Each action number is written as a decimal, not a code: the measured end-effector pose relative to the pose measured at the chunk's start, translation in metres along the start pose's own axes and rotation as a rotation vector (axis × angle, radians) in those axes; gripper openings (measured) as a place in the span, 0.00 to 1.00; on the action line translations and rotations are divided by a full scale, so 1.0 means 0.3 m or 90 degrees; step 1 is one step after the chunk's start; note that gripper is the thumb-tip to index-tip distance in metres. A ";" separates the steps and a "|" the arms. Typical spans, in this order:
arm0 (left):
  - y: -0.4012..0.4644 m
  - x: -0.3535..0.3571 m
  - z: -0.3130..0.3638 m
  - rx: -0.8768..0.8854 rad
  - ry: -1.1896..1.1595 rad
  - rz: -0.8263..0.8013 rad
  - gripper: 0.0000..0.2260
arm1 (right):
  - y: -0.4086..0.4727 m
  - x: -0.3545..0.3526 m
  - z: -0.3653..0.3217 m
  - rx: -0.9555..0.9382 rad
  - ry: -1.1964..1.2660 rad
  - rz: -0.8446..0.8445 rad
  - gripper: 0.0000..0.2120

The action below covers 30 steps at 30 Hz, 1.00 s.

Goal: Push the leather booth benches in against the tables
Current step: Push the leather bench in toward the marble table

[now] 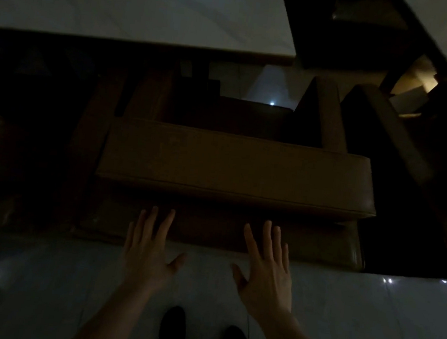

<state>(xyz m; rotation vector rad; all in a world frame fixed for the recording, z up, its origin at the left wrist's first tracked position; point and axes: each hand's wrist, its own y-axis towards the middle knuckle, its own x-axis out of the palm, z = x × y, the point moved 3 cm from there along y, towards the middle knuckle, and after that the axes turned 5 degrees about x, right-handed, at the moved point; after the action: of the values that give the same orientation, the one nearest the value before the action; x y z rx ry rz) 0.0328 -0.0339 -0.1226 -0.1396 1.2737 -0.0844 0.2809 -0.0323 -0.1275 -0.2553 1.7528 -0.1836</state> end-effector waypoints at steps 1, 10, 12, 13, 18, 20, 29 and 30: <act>0.019 0.001 -0.010 0.004 0.011 0.003 0.45 | 0.018 0.008 0.016 0.008 -0.011 -0.010 0.43; 0.078 0.039 -0.091 0.012 0.070 0.037 0.45 | 0.107 0.040 0.054 0.042 -0.089 -0.030 0.41; 0.078 0.036 -0.095 0.012 0.039 0.041 0.44 | 0.111 0.043 0.059 0.043 -0.075 -0.041 0.40; 0.077 0.033 -0.091 0.007 0.031 0.039 0.44 | 0.112 0.041 0.062 0.040 -0.077 -0.043 0.39; 0.077 0.019 -0.063 -0.011 0.030 0.034 0.43 | 0.126 0.026 0.100 0.011 -0.062 -0.071 0.36; 0.075 0.019 -0.056 -0.022 0.032 0.037 0.43 | 0.128 0.027 0.106 0.008 -0.052 -0.073 0.36; 0.026 0.088 0.117 -0.060 0.017 0.038 0.41 | 0.124 -0.024 0.285 -0.032 -0.049 -0.051 0.37; 0.019 0.104 0.155 -0.064 0.012 0.039 0.42 | 0.124 -0.036 0.324 -0.034 -0.060 -0.055 0.37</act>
<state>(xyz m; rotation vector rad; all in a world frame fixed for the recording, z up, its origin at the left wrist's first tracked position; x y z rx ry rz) 0.0861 -0.0300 -0.1397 -0.1862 1.3005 0.0317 0.3757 0.0082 -0.1461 -0.3732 1.6555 -0.1850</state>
